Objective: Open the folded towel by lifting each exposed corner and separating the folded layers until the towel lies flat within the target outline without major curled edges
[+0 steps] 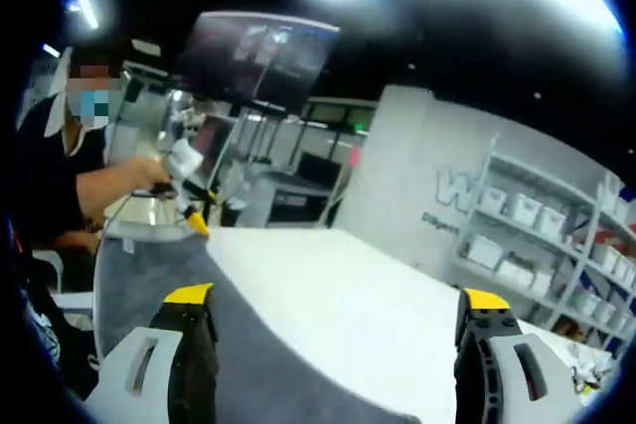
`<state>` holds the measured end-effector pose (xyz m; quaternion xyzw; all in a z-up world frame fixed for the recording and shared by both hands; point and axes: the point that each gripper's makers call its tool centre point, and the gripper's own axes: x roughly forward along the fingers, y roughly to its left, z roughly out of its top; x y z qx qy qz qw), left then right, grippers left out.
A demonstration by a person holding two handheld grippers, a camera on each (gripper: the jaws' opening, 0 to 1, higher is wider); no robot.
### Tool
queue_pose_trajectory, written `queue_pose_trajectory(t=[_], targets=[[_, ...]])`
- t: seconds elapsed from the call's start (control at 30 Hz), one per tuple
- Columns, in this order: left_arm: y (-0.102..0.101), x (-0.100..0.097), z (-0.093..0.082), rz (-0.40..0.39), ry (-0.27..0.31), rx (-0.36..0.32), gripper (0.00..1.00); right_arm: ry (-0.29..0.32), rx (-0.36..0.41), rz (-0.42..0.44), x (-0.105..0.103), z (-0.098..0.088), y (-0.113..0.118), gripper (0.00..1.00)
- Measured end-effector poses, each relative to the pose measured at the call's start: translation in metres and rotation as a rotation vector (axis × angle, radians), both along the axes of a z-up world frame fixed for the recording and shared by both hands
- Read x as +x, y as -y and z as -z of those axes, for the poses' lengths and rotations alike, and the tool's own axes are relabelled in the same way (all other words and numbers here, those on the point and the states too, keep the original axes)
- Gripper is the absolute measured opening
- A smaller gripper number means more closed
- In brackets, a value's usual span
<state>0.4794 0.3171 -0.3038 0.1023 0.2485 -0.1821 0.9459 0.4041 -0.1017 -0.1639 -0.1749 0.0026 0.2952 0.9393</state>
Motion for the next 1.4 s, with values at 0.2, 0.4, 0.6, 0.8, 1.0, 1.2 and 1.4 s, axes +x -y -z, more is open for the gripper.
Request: queue_pose_trajectory(t=[0.2, 0.4, 0.6, 0.8, 1.0, 1.2, 1.4], targets=[[-0.002, 0.007, 0.012, -0.019, -0.006, -0.028, 0.97, -0.071, 0.009, 0.084, 0.019, 0.029, 0.046, 0.99], [-0.031, 0.015, 0.026, -0.070, -0.012, -0.017, 0.96, -0.093, -0.027, 0.179, 0.041, 0.045, 0.090, 0.94], [-0.049, 0.015, 0.047, -0.107, -0.016, -0.011, 0.91, -0.151, -0.018, 0.212, 0.071, 0.082, 0.108, 0.83], [-0.056, 0.013, 0.062, -0.124, -0.034, -0.008, 0.86, -0.275, -0.023, 0.289, 0.109, 0.143, 0.135, 0.65], [-0.056, 0.009, 0.075, -0.118, -0.054, 0.005, 0.86, -0.336, -0.074, 0.322, 0.126, 0.179, 0.156, 0.56], [-0.052, 0.011, 0.089, -0.116, -0.077, -0.009, 0.85, -0.395, -0.061, 0.334, 0.126, 0.211, 0.157, 0.44], [-0.049, 0.007, 0.082, -0.110, -0.070, -0.034, 0.85, -0.443, -0.077, 0.321, 0.123, 0.225, 0.154, 0.32]])
